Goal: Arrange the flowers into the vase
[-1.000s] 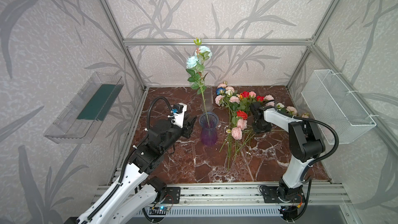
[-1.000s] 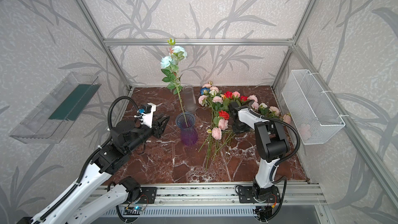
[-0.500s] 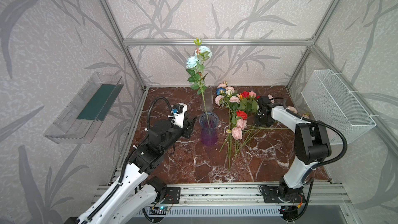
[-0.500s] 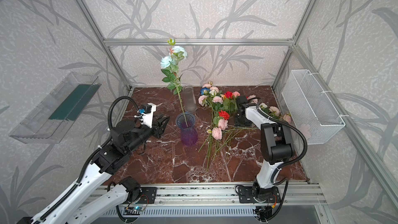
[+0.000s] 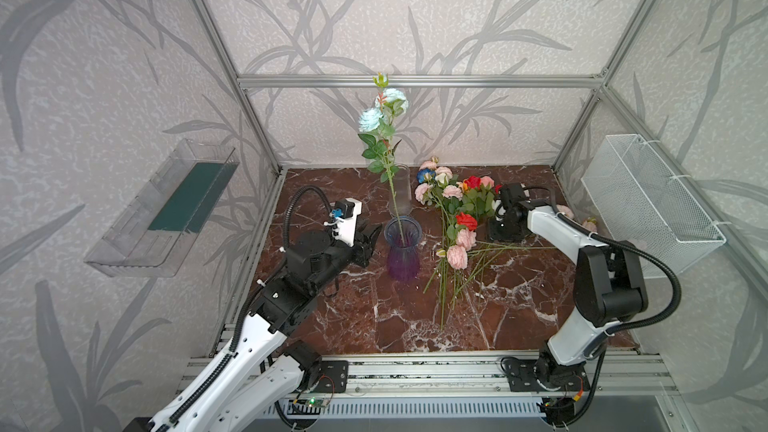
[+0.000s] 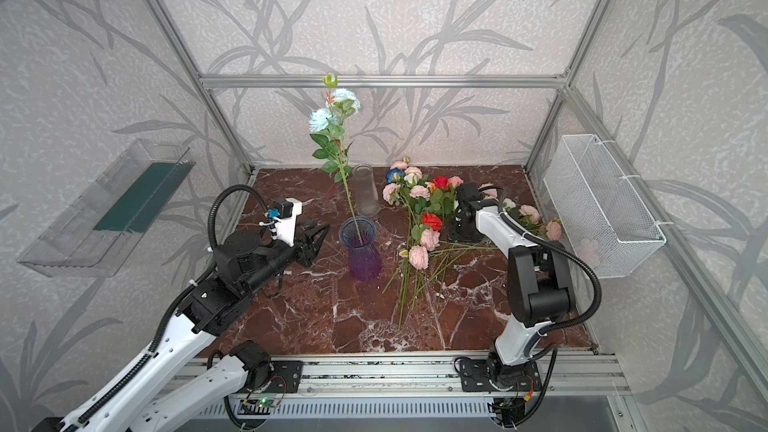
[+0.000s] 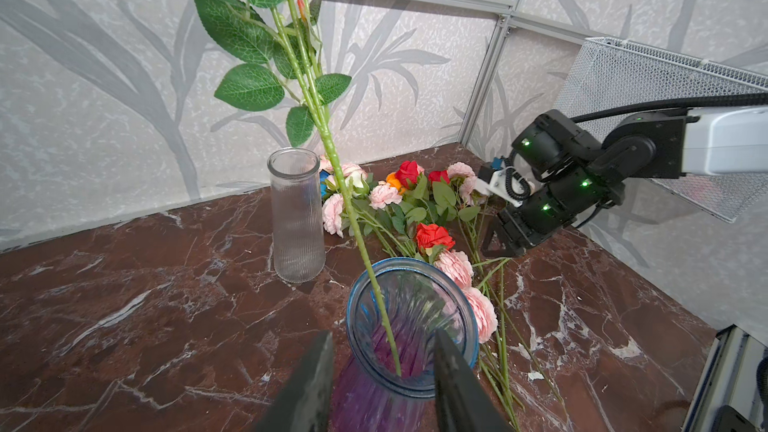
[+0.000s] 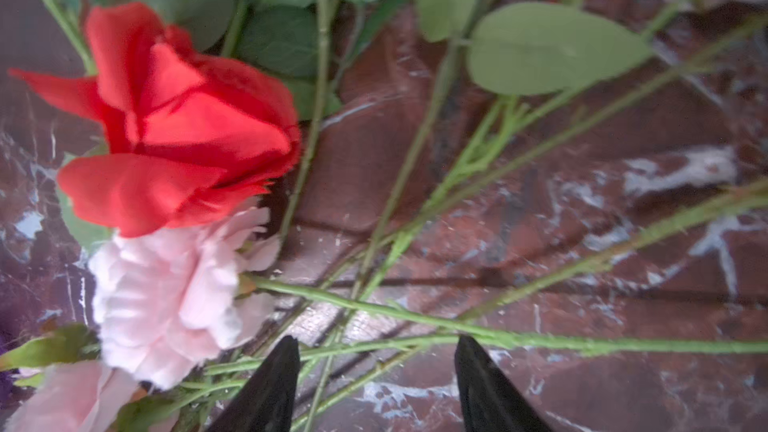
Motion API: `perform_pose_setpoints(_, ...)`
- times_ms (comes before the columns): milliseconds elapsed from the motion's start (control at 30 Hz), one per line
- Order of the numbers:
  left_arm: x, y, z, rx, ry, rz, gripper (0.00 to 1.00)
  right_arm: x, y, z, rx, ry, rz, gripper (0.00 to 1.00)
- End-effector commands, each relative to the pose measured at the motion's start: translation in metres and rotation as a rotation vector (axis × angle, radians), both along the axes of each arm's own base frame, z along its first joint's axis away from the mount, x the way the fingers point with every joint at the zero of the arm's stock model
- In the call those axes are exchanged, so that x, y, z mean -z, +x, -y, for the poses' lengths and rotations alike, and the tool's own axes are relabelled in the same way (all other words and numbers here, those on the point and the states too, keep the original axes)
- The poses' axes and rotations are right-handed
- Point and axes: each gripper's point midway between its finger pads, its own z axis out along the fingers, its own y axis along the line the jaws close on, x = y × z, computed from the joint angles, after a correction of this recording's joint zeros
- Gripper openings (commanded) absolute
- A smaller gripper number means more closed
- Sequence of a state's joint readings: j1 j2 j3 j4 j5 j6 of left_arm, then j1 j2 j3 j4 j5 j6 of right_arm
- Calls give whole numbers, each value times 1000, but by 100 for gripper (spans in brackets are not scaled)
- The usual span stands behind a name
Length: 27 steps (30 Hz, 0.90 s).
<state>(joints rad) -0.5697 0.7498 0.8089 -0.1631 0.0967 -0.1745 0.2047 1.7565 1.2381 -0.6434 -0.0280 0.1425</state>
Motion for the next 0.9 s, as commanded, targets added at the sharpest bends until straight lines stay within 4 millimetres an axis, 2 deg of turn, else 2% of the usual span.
perform_pose_setpoints(0,-12,-4,2,15,-34,23,41,8,-3,6,-99,-113,-59,57)
perform_pose_setpoints(133,-11,-7,-2,6,-31,21,41,18,2,-3,-220,-158,-89,55)
perform_pose_setpoints(267,-10,-8,-3,2,-34,17,41,25,14,8,-229,-252,-85,53)
perform_pose_setpoints(467,-9,-9,-2,9,-38,8,41,43,12,4,-323,-258,-130,45)
perform_pose_setpoints(567,-10,-9,-3,6,-38,9,40,37,11,3,-315,-240,-123,45)
perform_pose_setpoints(733,-9,-8,-2,6,-39,3,40,11,5,-5,-232,-137,-60,44)
perform_pose_setpoints(800,-9,-8,-2,8,-43,4,40,11,-7,-5,-206,-123,-104,41)
perform_pose_setpoints(867,-9,-8,0,14,-53,2,40,21,-23,-3,-182,-113,-148,39)
